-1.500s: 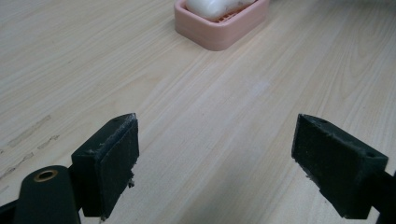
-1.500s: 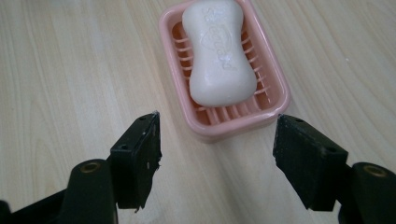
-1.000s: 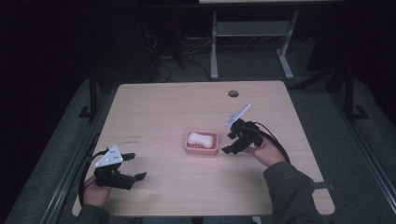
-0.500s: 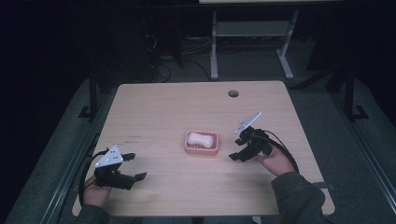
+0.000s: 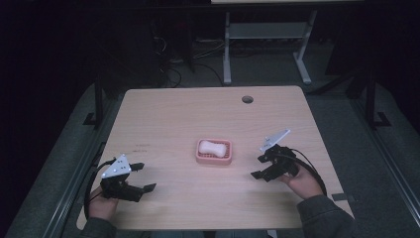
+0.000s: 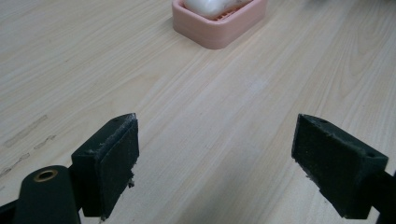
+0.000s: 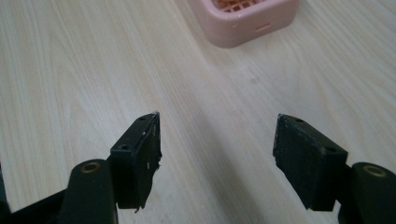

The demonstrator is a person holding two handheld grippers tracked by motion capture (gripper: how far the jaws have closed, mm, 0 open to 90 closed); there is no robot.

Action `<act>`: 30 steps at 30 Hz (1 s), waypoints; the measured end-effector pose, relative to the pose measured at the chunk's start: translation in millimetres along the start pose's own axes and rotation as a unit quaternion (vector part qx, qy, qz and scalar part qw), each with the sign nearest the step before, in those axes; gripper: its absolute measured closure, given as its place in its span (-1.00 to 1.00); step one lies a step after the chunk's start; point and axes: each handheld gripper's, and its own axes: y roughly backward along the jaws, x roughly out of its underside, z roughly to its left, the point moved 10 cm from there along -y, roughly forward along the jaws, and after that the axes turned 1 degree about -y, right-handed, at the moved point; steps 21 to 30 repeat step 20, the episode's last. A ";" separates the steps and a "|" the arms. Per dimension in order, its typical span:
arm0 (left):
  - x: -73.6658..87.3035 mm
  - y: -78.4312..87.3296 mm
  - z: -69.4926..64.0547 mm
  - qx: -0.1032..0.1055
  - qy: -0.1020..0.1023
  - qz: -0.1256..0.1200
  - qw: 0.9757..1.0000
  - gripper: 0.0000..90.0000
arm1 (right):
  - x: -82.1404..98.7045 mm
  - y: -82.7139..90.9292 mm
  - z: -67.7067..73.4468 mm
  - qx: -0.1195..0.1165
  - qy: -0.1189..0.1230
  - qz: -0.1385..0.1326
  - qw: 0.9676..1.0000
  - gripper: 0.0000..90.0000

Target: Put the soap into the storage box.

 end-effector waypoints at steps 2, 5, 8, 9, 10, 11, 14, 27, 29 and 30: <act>0.1 0.0 0.0 0.000 -0.001 0.001 1.000 -0.67 | 2.8 1.0 1.7 -0.002 -0.006 -0.003 1.000 -0.30; 0.2 -0.1 0.0 0.000 0.000 0.001 1.000 -0.67 | 8.1 3.2 2.5 0.001 -0.008 -0.006 1.000 -0.29; 0.3 -0.3 -0.2 0.000 0.000 0.001 1.000 -0.67 | 13.2 6.4 5.9 0.002 -0.013 -0.013 1.000 -0.29; 0.3 -0.4 -0.2 0.001 0.000 0.001 1.000 -0.67 | 15.0 7.0 7.4 0.002 -0.015 -0.016 1.000 -0.30; 0.4 -0.5 -0.3 0.000 0.000 0.002 1.000 -0.67 | 17.6 7.6 8.6 0.003 -0.016 -0.017 1.000 -0.30; 0.5 -0.6 -0.5 0.000 -0.001 0.002 1.000 -0.67 | 20.3 8.0 9.8 0.004 -0.015 -0.017 1.000 -0.30; 0.6 -1.2 -1.0 0.001 -0.002 0.003 1.000 -0.67 | 30.0 8.3 13.8 0.009 -0.021 -0.017 1.000 -0.31; 0.8 -1.6 -0.8 0.001 -0.005 0.004 1.000 -0.67 | 52.8 11.9 28.5 0.021 -0.040 -0.047 0.998 -0.42; 0.8 -1.6 -0.8 0.001 -0.005 0.004 1.000 -0.67 | 52.8 11.9 28.5 0.021 -0.040 -0.047 0.998 -0.42; 0.8 -1.6 -0.8 0.001 -0.005 0.004 1.000 -0.67 | 52.8 11.9 28.5 0.021 -0.040 -0.047 0.998 -0.42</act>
